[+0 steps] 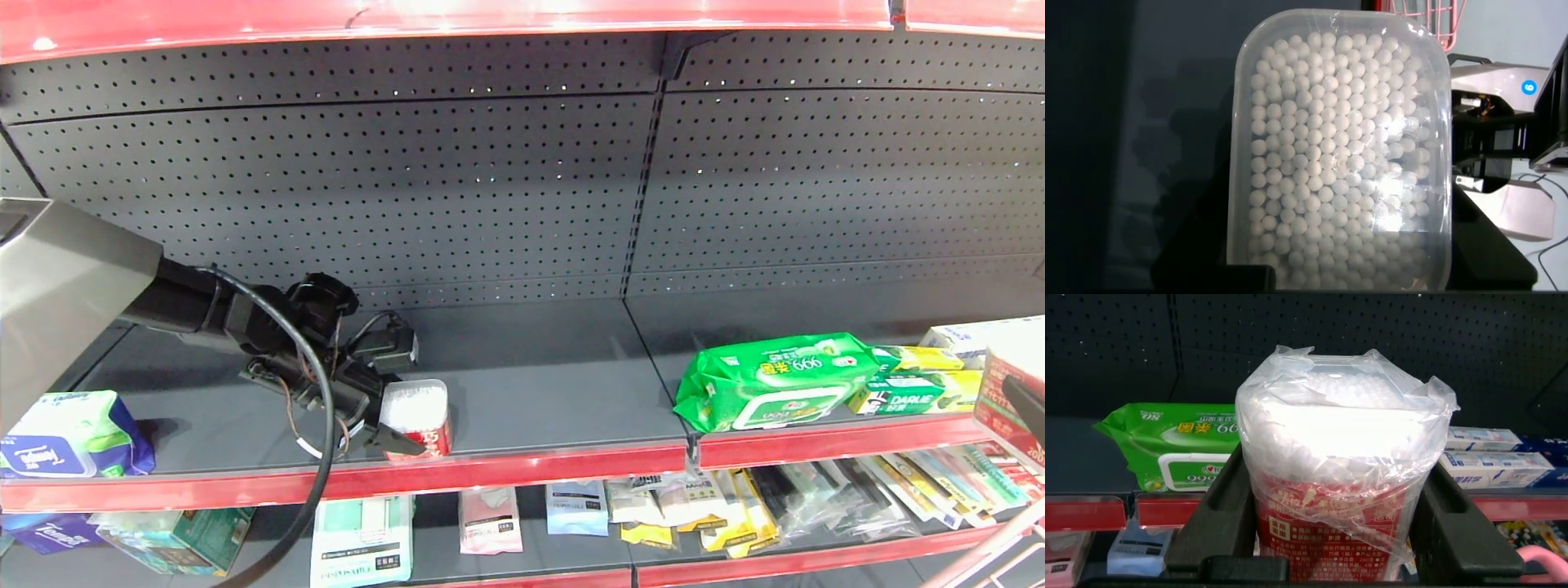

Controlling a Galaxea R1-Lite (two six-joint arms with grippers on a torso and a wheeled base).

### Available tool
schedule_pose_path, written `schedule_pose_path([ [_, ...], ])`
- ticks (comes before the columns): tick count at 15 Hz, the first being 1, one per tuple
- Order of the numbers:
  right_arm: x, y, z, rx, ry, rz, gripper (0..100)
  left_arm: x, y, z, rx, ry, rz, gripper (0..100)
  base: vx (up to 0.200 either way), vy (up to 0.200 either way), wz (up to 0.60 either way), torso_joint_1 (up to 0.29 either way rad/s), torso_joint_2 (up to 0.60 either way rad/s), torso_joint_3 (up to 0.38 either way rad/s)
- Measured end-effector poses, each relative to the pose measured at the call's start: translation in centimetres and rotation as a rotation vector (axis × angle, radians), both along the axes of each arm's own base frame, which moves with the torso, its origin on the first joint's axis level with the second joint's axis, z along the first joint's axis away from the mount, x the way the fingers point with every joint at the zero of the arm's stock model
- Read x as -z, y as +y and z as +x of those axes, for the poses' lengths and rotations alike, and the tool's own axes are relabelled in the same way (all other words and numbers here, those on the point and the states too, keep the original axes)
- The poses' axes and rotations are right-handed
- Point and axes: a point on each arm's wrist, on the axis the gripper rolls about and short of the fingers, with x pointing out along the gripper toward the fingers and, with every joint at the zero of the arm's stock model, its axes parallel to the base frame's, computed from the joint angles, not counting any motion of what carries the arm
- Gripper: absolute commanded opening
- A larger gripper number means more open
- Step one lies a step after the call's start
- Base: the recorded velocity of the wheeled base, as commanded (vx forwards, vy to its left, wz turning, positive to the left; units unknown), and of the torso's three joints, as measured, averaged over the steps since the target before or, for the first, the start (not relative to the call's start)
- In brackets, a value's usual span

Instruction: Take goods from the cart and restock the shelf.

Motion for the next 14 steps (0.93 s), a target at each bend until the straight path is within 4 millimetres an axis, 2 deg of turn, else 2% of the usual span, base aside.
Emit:
schedule_pose_path([
  [9, -0.04, 0.00, 0.01, 0.000, -0.001, 0.000, 0, -0.11, -0.02, 0.05, -0.004, -0.002, 0.004, 0, 0.000, 0.000, 0.00, 0.000, 0.00, 0.000],
  [10, -0.04, 0.00, 0.00, 0.000, -0.002, 0.000, 0, -0.12, 0.00, 0.07, -0.004, -0.002, 0.004, 100, 0.000, 0.000, 0.00, 0.000, 0.00, 0.000],
  [14, -0.05, 0.00, 0.00, 0.000, -0.002, 0.000, 0, -0.24, 0.01, 0.00, -0.005, 0.000, 0.001, 100, 0.000, 0.000, 0.00, 0.000, 0.00, 0.000],
])
